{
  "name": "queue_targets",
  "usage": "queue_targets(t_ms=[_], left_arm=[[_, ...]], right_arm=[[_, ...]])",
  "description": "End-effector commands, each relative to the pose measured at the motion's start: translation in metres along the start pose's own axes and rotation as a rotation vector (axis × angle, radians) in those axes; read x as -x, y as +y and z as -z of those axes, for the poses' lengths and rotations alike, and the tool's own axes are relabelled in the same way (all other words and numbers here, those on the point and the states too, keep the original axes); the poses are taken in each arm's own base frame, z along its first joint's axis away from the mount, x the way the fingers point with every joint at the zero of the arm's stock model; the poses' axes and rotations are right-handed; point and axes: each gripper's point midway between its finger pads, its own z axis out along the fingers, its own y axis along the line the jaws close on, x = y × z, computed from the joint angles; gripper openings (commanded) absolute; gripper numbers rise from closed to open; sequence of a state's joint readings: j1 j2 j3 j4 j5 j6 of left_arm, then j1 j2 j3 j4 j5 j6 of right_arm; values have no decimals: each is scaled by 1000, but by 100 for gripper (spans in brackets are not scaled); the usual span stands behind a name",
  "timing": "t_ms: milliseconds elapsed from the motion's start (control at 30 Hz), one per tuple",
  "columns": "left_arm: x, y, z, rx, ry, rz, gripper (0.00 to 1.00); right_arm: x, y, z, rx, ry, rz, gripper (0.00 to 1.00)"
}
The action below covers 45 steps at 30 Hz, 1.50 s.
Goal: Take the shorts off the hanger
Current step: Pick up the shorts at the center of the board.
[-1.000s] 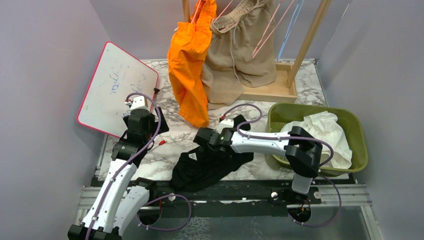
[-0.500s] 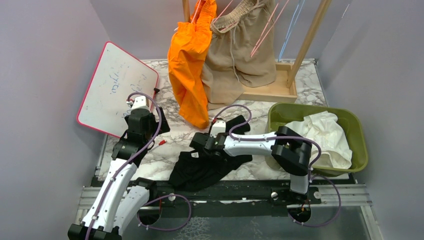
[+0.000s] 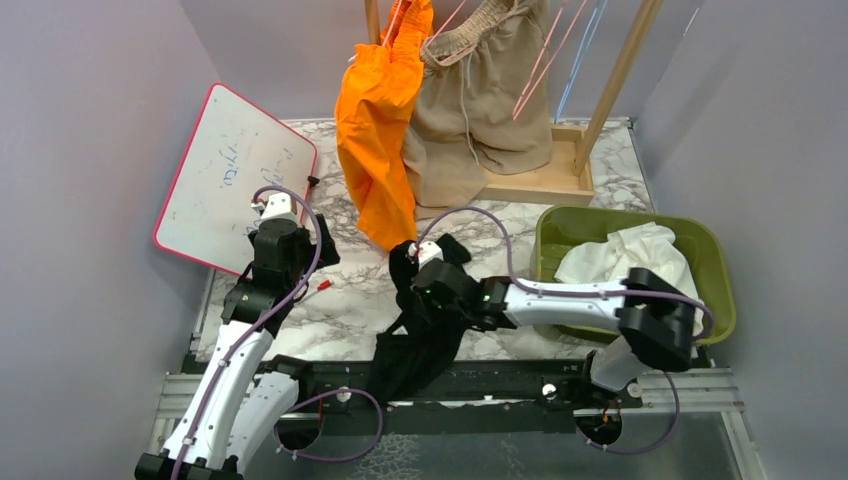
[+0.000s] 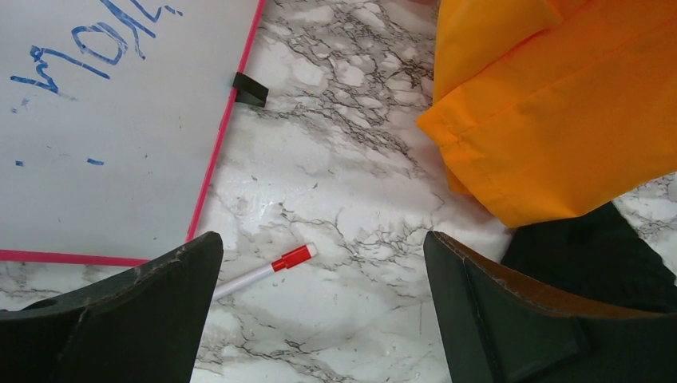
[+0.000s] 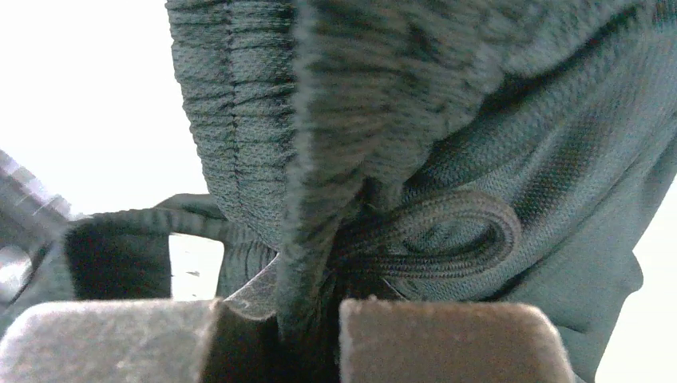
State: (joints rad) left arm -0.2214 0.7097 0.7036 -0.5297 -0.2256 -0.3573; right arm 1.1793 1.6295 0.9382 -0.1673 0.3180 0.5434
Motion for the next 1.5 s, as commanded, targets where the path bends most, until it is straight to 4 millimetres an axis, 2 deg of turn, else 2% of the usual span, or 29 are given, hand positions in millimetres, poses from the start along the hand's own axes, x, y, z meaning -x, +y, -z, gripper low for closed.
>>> queue_targets(t_ms=[0,33,100,200,300,400,433,500,600,633,733,833,1000,1100,1167,1300,1400,1467], left_arm=[[3,-4,0,-33,-20,-1,99],[4,-5,1,-34,-22,0,99],[4,-5,1,-39,-23,0,99],[4,-6,2,-45,-27,0,99],[4,-7,2,-50,-26,0,99],[4,-9,2,-61,-25,-1,99],[3,-9,2,-64,-23,-2,99],[2,-10,1,-70,-18,-5,99],[1,-11,1,-75,-13,-8,99],[1,-11,1,-75,-13,-8,99],[2,-11,1,-72,-18,-7,99],[4,-10,2,-70,-24,-5,99],[14,-4,9,-38,-77,16,99],[23,5,17,-3,-133,38,99],[26,8,21,11,-157,50,99],[28,9,23,14,-171,55,99],[25,7,20,7,-153,48,99],[23,6,18,1,-139,41,99]], right_arm=[[57,68,63,462,-257,350,2],[56,69,68,493,-269,391,3],[43,64,63,535,-233,450,5],[12,49,39,526,-100,423,8],[-19,29,13,427,20,333,12],[-32,9,-5,300,73,275,16],[-30,4,-7,262,84,268,21],[-20,-9,-8,157,82,239,45],[-1,-15,2,87,56,198,81],[4,-15,8,80,52,186,88],[13,-11,20,85,63,170,100],[12,-9,19,54,97,127,100],[5,1,4,-24,101,71,100],[3,10,-8,-48,95,60,100],[-3,24,-15,-45,100,79,100],[-21,9,-33,-182,136,76,100],[-39,4,-40,-216,163,105,100],[-50,-2,-44,-231,165,128,91]])
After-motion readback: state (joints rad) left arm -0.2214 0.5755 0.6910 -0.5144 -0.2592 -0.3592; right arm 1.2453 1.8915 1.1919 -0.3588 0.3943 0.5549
